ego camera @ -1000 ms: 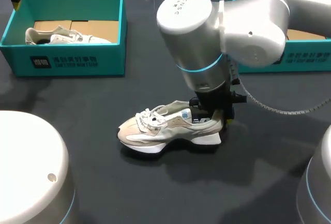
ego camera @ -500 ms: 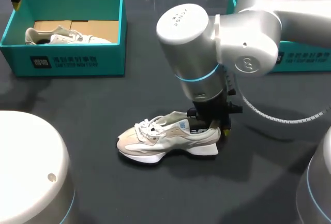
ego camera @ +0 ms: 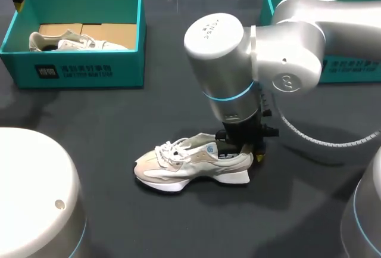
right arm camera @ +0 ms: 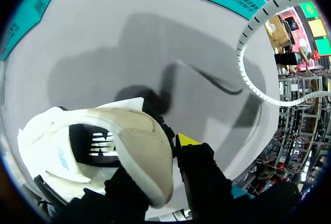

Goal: Take the shoe out of the shoebox, open the shoe tongue, remove and reinsert the insole, then place the shoe into the shoebox

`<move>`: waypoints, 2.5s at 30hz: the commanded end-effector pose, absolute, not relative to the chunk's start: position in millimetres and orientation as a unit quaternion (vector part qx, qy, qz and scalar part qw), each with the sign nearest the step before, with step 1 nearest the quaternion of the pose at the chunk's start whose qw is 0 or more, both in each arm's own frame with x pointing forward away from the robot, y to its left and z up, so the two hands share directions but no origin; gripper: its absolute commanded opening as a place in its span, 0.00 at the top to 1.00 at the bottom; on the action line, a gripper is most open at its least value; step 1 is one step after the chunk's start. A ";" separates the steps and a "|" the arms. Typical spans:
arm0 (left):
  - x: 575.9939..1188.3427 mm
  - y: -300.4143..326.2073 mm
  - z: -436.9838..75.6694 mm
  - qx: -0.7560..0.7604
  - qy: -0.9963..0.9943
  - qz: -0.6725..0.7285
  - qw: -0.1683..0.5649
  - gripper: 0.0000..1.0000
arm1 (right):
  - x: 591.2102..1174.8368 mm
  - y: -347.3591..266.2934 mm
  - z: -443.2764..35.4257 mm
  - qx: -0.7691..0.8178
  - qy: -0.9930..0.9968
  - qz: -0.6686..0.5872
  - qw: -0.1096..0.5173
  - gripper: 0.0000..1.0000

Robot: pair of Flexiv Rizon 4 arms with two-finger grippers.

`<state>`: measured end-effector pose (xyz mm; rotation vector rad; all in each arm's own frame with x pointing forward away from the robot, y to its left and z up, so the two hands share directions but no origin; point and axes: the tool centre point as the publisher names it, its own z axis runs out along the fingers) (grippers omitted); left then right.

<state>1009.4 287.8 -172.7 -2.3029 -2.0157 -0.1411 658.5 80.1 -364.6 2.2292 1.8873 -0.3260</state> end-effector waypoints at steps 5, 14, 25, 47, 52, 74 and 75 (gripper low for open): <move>1008.5 288.4 -172.3 -0.751 -0.657 -0.047 0.039 0.00 | 655.5 83.6 -373.0 0.845 0.514 -0.094 0.110 1.00; 1008.5 288.4 -172.3 -0.751 -0.657 -0.047 0.039 0.00 | 659.0 86.7 -378.8 0.853 0.502 -0.100 0.107 1.00; 1008.5 288.4 -172.3 -0.751 -0.657 -0.047 0.039 0.00 | 663.9 89.7 -384.8 0.862 0.485 -0.109 0.100 1.00; 1008.5 288.4 -172.3 -0.751 -0.657 -0.047 0.039 0.00 | 654.1 89.3 -367.9 0.871 0.476 -0.079 0.095 1.00; 1008.5 288.4 -172.3 -0.751 -0.657 -0.047 0.039 0.00 | 658.2 88.5 -376.6 0.876 0.468 -0.082 0.087 1.00; 1008.5 288.4 -172.3 -0.751 -0.657 -0.047 0.039 0.00 | 657.4 89.2 -383.8 0.876 0.469 -0.087 0.070 0.49; 1008.5 288.4 -172.3 -0.751 -0.657 -0.047 0.039 0.00 | 656.8 89.1 -381.5 0.876 0.469 -0.086 0.069 0.48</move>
